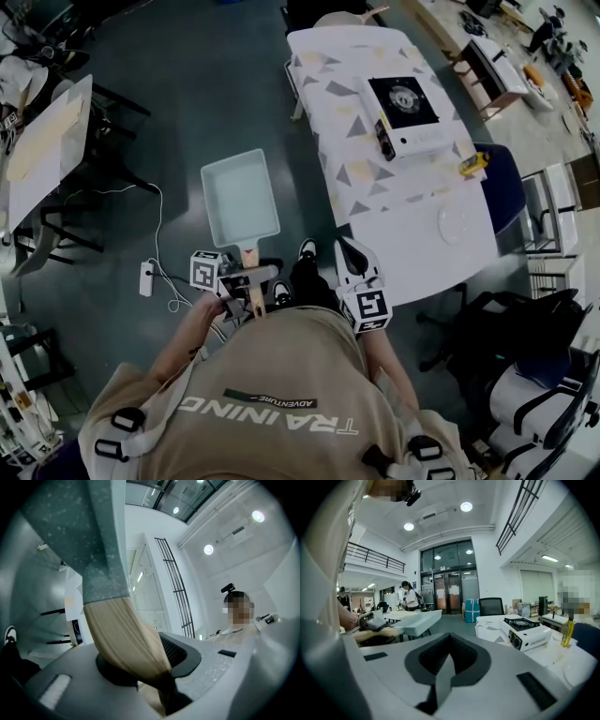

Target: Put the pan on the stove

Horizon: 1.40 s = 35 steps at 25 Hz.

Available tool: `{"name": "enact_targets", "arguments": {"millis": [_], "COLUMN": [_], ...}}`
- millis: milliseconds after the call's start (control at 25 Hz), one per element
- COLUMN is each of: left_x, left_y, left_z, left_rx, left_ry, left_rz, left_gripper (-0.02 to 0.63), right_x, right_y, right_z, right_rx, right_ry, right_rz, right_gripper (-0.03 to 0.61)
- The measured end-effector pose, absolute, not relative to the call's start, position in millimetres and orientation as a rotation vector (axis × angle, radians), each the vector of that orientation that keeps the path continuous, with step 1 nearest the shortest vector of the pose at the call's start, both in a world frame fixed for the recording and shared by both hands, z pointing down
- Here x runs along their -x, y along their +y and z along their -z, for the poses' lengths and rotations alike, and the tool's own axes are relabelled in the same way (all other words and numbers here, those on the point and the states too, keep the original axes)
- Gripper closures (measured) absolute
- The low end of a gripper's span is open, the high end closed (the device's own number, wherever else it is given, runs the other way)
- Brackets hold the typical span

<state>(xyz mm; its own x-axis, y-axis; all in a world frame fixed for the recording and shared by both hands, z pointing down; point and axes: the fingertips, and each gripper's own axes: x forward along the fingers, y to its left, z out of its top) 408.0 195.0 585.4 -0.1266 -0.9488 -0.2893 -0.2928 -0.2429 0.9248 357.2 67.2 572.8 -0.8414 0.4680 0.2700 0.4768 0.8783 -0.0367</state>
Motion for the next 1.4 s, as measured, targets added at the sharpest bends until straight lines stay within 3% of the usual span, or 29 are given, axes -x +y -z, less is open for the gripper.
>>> {"name": "enact_targets", "arguments": {"millis": [440,1400], "left_x": [-291,-115], "left_y": [198,220], "left_z": [-569,-570], "left_rx": [-1.489,-1.476], "left_ry": [-1.540,-1.510], "left_rz": [1.295,1.465], "left_gripper": [0.492,0.489], "right_x": [-234,-79], "right_y": [72,98], "right_z": [-565,-576], "right_rx": [0.876,0.859], "right_ry": [-2.804,-2.749], "right_rz": [0.041,0.012], "right_gripper": [0.575,0.575]}}
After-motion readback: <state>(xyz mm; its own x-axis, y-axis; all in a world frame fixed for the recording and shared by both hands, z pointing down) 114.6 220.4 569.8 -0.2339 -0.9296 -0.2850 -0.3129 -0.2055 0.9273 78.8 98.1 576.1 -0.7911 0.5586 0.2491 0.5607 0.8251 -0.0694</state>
